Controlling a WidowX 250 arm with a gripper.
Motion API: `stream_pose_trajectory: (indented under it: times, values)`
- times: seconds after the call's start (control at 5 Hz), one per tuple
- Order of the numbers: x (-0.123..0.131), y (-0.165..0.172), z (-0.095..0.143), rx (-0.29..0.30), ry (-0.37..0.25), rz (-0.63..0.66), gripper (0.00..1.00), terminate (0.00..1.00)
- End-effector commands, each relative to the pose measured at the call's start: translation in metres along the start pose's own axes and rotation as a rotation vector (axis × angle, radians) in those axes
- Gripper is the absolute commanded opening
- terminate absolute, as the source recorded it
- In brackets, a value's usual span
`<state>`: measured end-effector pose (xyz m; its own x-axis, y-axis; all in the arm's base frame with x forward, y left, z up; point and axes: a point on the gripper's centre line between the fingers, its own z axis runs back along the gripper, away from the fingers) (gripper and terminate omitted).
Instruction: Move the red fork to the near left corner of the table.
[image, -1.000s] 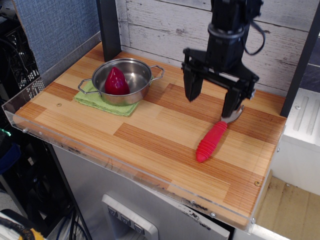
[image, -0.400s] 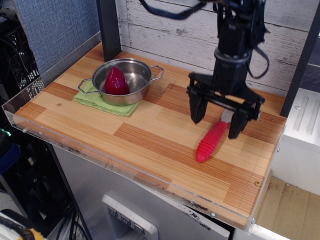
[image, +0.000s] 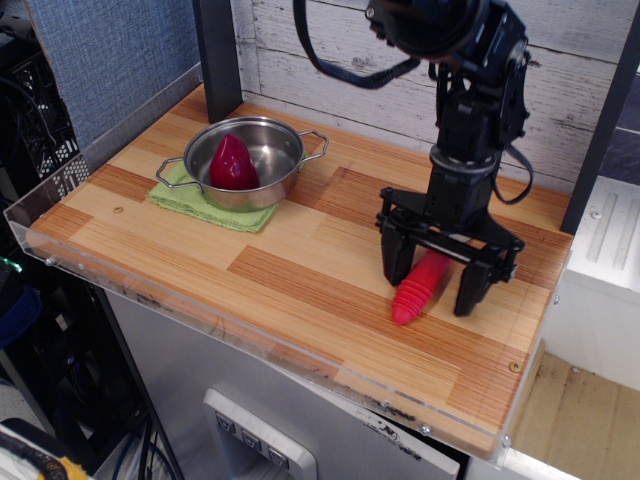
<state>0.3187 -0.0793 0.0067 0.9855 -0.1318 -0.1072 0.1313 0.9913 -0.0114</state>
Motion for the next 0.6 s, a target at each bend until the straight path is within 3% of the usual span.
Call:
stream_pose_trajectory:
  times: [0.0, 0.4]
  values:
    - [0.0053, 0.0025, -0.0099, 0.016, 0.002, 0.005, 0.00, 0.00]
    - [0.0055, -0.0033, -0.0100, 0.021, 0.008, -0.013, 0.00, 0.00]
